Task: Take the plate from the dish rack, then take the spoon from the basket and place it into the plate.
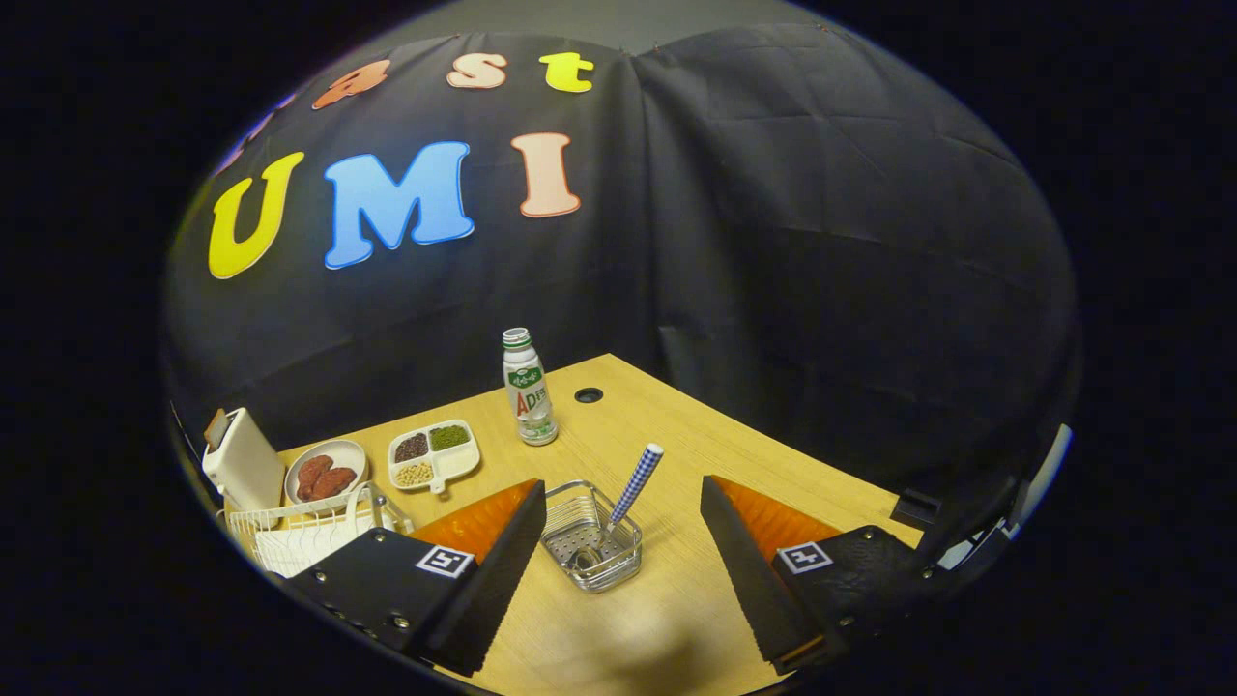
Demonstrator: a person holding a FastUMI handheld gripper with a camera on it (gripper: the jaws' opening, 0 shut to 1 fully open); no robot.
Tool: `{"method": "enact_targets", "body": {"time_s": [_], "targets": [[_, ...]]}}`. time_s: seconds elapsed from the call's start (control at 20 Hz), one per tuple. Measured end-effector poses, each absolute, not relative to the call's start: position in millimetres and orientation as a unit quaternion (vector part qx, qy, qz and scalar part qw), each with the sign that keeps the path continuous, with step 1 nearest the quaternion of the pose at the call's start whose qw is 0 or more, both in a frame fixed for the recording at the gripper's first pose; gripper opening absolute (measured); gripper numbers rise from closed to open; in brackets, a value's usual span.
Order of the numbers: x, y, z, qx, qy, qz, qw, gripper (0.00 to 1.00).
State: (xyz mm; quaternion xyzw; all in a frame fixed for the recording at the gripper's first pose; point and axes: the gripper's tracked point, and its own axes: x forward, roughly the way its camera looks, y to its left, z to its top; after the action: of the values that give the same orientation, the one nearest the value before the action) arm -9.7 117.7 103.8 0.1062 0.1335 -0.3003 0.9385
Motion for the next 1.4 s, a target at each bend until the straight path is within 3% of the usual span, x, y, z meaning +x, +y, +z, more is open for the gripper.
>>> {"method": "enact_targets", "body": {"time_s": [0.35, 0.5, 0.65, 0.75, 0.85, 1.0, 1.15, 1.2, 1.4], "targets": [[39.5, 80.3, 55.3, 0.174, 0.163, -0.322, 0.916, 0.95], [48.3, 73.7, 38.0, 0.189, 0.18, -0.32, 0.911, 0.78], [56.7, 76.2, 34.0, 0.2, 0.179, -0.303, 0.914, 0.77], [59.3, 72.4, 27.1, 0.185, 0.19, -0.311, 0.913, 0.3], [64.1, 78.6, 34.1, 0.19, 0.185, -0.294, 0.918, 0.27], [72.2, 85.3, 39.8, 0.191, 0.177, -0.277, 0.925, 0.1], [77.9, 93.5, 45.1, 0.186, 0.176, -0.263, 0.93, 0.1], [78.1, 94.7, 47.8, 0.179, 0.172, -0.264, 0.932, 0.03], [70.9, 104.1, 82.0, 0.148, 0.148, -0.26, 0.943, 0.03]]}}
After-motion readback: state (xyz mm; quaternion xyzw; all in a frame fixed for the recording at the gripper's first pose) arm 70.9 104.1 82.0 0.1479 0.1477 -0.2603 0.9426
